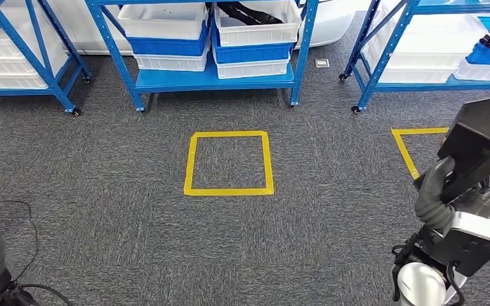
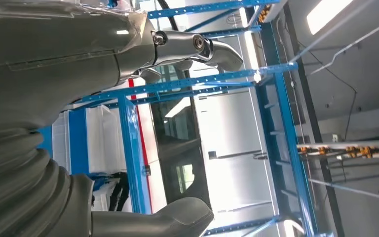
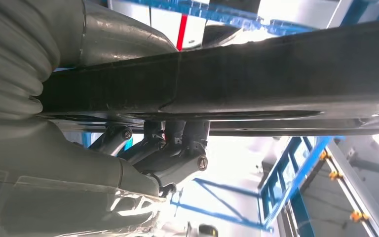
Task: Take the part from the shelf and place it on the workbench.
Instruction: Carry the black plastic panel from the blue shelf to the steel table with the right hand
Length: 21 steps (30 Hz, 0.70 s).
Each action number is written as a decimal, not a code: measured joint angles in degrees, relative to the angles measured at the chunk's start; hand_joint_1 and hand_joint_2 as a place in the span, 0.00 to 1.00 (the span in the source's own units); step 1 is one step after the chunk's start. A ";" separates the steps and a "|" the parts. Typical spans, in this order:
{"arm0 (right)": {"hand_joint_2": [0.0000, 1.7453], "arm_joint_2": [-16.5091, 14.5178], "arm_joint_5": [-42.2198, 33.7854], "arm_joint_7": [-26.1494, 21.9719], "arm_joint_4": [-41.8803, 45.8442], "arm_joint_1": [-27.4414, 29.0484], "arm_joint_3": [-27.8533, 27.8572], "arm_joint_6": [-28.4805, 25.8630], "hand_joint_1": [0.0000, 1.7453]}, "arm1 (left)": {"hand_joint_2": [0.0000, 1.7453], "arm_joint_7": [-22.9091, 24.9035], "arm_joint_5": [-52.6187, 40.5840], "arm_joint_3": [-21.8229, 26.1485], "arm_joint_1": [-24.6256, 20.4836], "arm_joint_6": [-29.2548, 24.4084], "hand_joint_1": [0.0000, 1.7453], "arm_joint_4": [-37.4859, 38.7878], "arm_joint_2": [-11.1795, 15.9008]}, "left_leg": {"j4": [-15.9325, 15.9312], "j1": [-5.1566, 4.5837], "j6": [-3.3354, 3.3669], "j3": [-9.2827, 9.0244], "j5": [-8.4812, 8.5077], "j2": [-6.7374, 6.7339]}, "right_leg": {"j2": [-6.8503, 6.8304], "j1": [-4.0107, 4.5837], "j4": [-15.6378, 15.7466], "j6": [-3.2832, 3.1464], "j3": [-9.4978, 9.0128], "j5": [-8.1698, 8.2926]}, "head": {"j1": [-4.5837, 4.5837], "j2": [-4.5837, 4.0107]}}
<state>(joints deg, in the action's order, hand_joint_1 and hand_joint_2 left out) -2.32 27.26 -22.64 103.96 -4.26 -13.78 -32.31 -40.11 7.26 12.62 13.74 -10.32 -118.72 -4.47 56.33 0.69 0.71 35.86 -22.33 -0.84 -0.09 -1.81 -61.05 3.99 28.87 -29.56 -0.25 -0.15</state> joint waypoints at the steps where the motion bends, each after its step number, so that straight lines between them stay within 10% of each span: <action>1: 1.00 -0.15 0.39 -0.02 0.48 0.50 0.26 -0.04 1.00 | 1.00 -0.01 -0.28 -0.20 -0.21 0.18 0.00 0.19 0.21 | 0.45 -0.08 -0.31 0.48 0.41 0.01 | 0.09 0.11 2.89 -0.36 -1.62 -0.91 | -0.02 0.00; 5: 1.00 -0.83 1.76 -0.13 2.17 2.63 1.33 -0.19 1.00 | 1.00 0.00 -1.12 -1.43 -0.87 0.52 0.00 1.34 1.02 | 1.32 0.22 -1.11 1.44 0.31 0.15 | 0.07 0.26 4.05 -2.72 -0.96 -0.88 | -0.09 0.00; 9: 1.00 -1.39 2.42 -0.23 3.31 3.47 2.03 -0.37 1.00 | 1.00 0.03 -1.12 -2.41 -1.70 0.46 0.00 2.66 1.62 | 13.91 0.41 -1.67 4.83 -10.02 0.42 | 0.02 0.83 3.93 -4.65 1.43 1.53 | -0.29 0.00; 11: 1.00 -1.54 2.62 -0.28 3.44 3.90 2.42 -0.52 1.00 | 1.00 0.03 -0.95 -2.80 -2.05 0.46 0.00 3.47 1.80 | 17.56 0.32 -1.18 4.34 -10.59 0.44 | 0.05 1.41 3.84 -4.86 2.87 2.64 | -0.30 0.00; 16: 1.00 -2.05 1.95 -1.11 4.10 4.44 3.12 -0.80 1.00 | 1.00 0.00 -0.42 -3.27 -3.49 0.66 0.00 4.33 1.84 | 1.84 -1.42 2.76 -7.71 -7.43 0.97 | 0.06 2.27 3.82 -4.58 4.80 4.58 | -0.21 0.00; 21: 1.00 -2.85 3.24 -0.94 4.29 4.24 3.74 -0.93 1.00 | 1.00 -0.03 0.47 -3.56 -5.24 0.98 0.00 5.17 1.12 | -2.02 -1.50 2.95 -8.14 -5.68 0.68 | -0.03 2.15 1.44 -3.43 6.88 4.15 | -0.12 0.00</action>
<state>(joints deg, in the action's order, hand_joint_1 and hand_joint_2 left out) -5.17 30.51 -23.58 108.24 -0.01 -10.04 -33.24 -40.14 7.73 9.06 8.51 -9.33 -113.55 -3.35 54.31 -0.81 3.67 27.72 -28.01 -0.16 -0.13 0.34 -59.62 0.56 35.75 -25.40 -0.36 -0.15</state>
